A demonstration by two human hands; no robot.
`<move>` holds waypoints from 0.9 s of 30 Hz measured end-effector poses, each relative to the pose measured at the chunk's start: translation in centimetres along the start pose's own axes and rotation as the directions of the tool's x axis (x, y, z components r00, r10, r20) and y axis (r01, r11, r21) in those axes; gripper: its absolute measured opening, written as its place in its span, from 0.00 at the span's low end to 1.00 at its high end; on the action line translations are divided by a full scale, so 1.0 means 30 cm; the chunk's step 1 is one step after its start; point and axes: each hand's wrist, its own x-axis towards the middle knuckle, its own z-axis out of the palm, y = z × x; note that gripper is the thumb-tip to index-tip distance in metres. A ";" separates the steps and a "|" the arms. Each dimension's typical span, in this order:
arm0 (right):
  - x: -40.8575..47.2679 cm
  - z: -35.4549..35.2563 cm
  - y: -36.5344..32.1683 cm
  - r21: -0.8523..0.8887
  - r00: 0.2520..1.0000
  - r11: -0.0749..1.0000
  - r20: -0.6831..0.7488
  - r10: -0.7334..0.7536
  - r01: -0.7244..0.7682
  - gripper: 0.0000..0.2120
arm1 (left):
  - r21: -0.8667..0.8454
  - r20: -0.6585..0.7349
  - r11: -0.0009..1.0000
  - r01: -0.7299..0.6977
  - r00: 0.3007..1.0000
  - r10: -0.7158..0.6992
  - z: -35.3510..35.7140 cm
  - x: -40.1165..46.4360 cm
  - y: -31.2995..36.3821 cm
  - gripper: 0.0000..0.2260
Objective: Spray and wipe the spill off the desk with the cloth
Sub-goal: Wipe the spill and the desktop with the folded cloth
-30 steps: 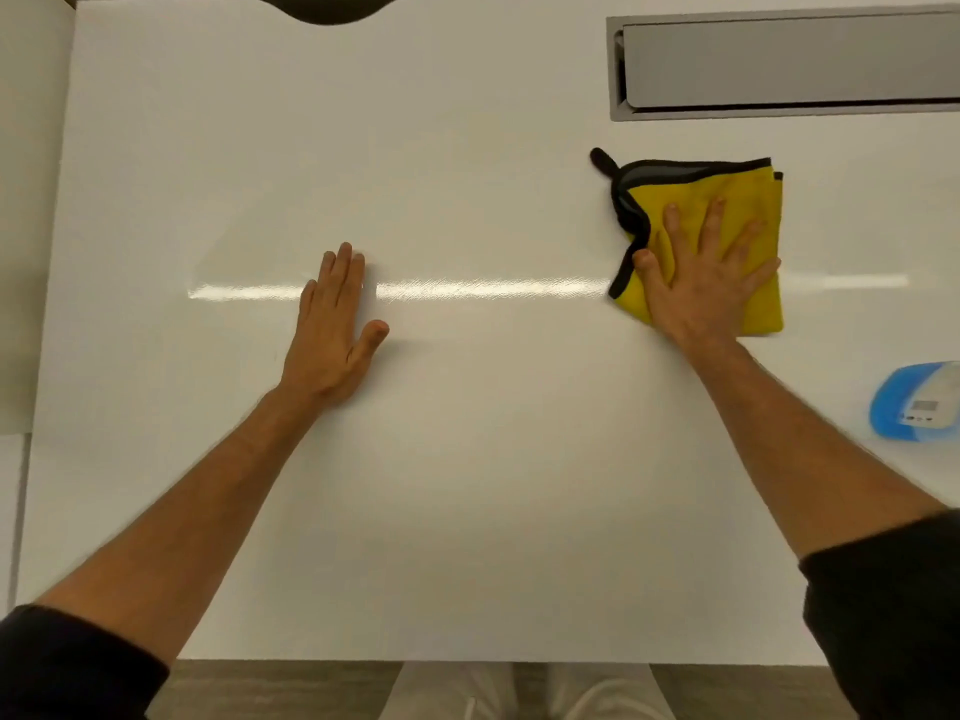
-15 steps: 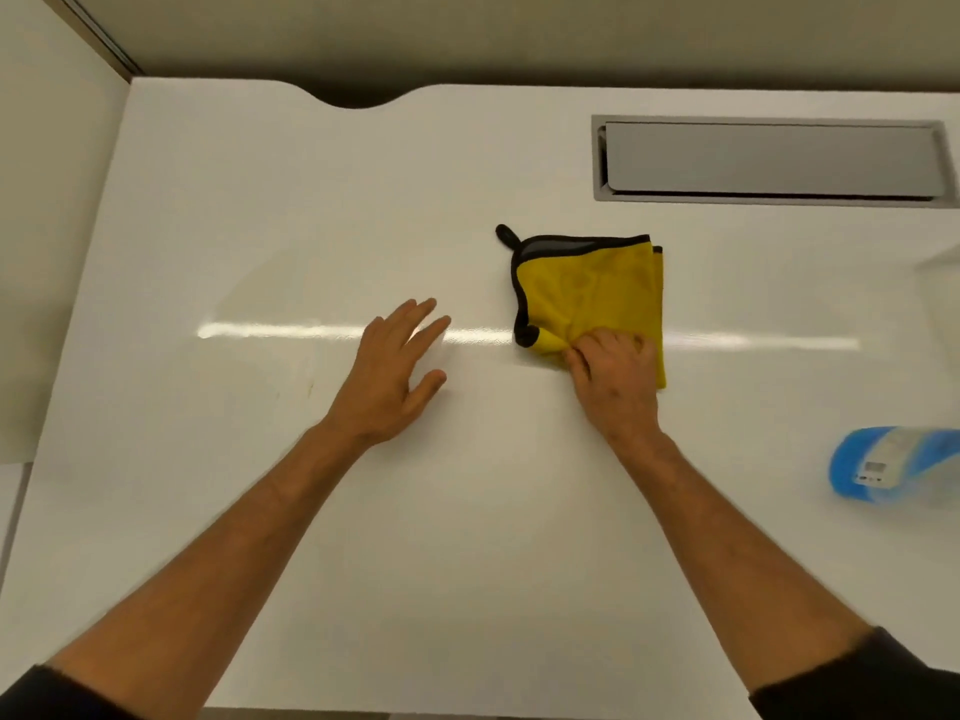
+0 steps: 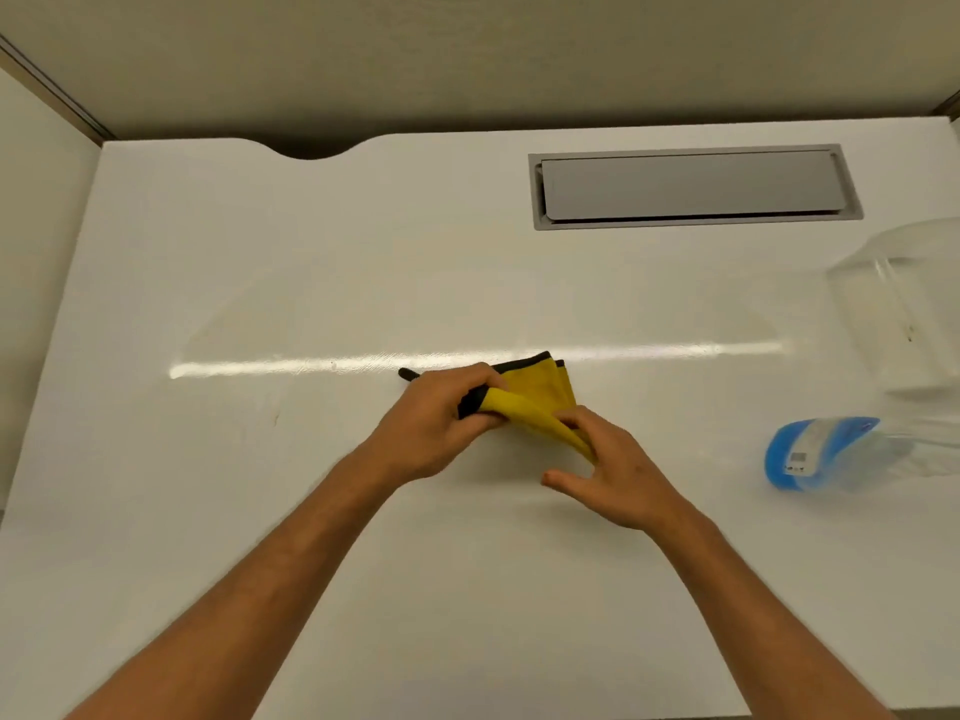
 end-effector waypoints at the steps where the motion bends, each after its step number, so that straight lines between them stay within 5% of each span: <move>1: -0.027 -0.018 0.009 0.069 1.000 0.997 0.011 0.018 -0.018 0.17 | -0.074 0.053 0.996 0.054 0.997 -0.050 -0.019 -0.026 0.013 0.07; 5: -0.111 -0.109 -0.008 0.269 0.986 0.959 0.155 0.054 -0.095 0.09 | -0.289 0.323 0.934 0.210 0.940 -0.111 -0.059 -0.102 0.040 0.08; 10: -0.098 -0.156 -0.003 0.300 0.966 0.937 0.232 0.112 -0.181 0.10 | -0.337 0.271 0.907 0.252 0.949 -0.163 -0.004 -0.093 -0.007 0.09; 14: -0.033 -0.085 0.052 -0.066 0.969 0.971 -0.112 0.222 -0.230 0.17 | -0.094 0.116 0.958 0.273 0.958 -0.261 0.068 -0.052 -0.122 0.15; 17: -0.040 0.033 0.071 -0.074 0.932 0.962 -0.279 0.232 -0.261 0.25 | 0.054 -0.001 0.971 0.233 0.972 -0.233 0.061 -0.073 -0.204 0.22; 20: -0.074 0.200 0.049 -0.121 0.951 0.960 -0.214 0.223 -0.253 0.33 | 0.205 -0.148 0.954 0.218 0.971 -0.190 -0.036 -0.153 -0.314 0.22; 23: -0.077 0.363 0.042 -0.417 0.945 0.849 -0.112 0.306 -0.324 0.46 | 0.312 -0.305 0.889 0.335 0.922 -0.240 -0.215 -0.267 -0.454 0.24; 27: -0.001 0.447 0.050 -0.554 0.903 0.716 -0.207 0.376 -0.425 0.50 | 0.484 -0.336 0.783 0.390 0.909 -0.246 -0.453 -0.403 -0.664 0.31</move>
